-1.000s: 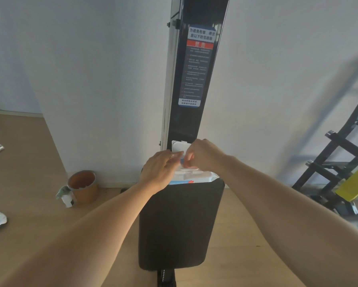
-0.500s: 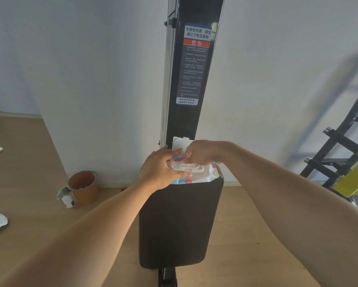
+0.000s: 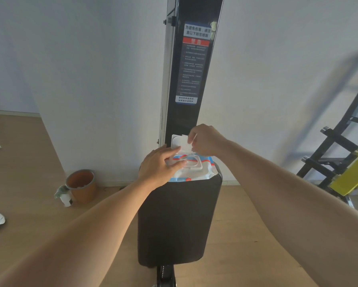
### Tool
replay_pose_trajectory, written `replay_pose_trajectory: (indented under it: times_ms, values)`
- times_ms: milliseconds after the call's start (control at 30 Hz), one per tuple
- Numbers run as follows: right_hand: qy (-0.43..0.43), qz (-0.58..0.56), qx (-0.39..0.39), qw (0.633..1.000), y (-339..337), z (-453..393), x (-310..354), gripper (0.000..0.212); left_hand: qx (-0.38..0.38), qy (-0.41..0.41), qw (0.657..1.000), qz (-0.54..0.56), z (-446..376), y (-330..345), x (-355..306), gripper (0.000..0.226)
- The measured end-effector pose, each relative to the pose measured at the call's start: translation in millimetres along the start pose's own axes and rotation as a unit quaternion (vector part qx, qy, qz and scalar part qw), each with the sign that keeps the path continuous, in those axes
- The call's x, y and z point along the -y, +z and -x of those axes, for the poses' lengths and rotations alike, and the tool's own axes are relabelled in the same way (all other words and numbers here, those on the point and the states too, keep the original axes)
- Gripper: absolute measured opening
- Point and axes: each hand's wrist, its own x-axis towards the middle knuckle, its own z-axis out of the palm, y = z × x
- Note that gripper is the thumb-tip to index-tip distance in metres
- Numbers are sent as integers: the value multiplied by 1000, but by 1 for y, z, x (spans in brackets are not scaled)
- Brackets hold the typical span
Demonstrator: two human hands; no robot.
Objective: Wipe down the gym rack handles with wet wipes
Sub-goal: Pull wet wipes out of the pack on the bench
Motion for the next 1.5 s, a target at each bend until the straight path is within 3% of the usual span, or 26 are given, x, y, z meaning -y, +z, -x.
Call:
replay_pose_trajectory:
  times_ms: [167,267,467,600,733,833,933,1200,1267,1367,1500]
  values:
    - [25,8,109,994,7,6,-7,27,-2,-23,1000,-3,-1,3,4,44]
    - [23,-108,70,991,14,8,-4,17,-6,-33,999,2,-1,2,2,44]
    - [-4,-65,68,996,23,7,6,22,4,-34,999,-2,0,-3,-5,36]
    - [-1,-44,117,992,21,6,13,26,8,-18,1000,-14,1,-4,-6,39]
    - [6,-106,143,984,16,10,10,14,14,-11,999,-27,0,-3,-5,44]
    - [9,-134,157,978,11,14,4,20,-4,-13,1000,-24,0,1,0,41]
    - [18,-160,150,975,11,15,0,27,-9,-10,1000,-23,-2,4,4,37]
    - [-4,-129,76,989,15,14,5,12,-19,-5,1000,-23,1,1,0,39]
    - [6,-145,62,988,14,12,9,18,-29,-12,999,-19,0,3,2,45]
    - [4,-96,61,993,15,10,10,24,-31,-10,999,-30,0,4,4,59]
    - [14,-2,79,997,11,8,16,36,-27,14,999,-36,3,3,4,41]
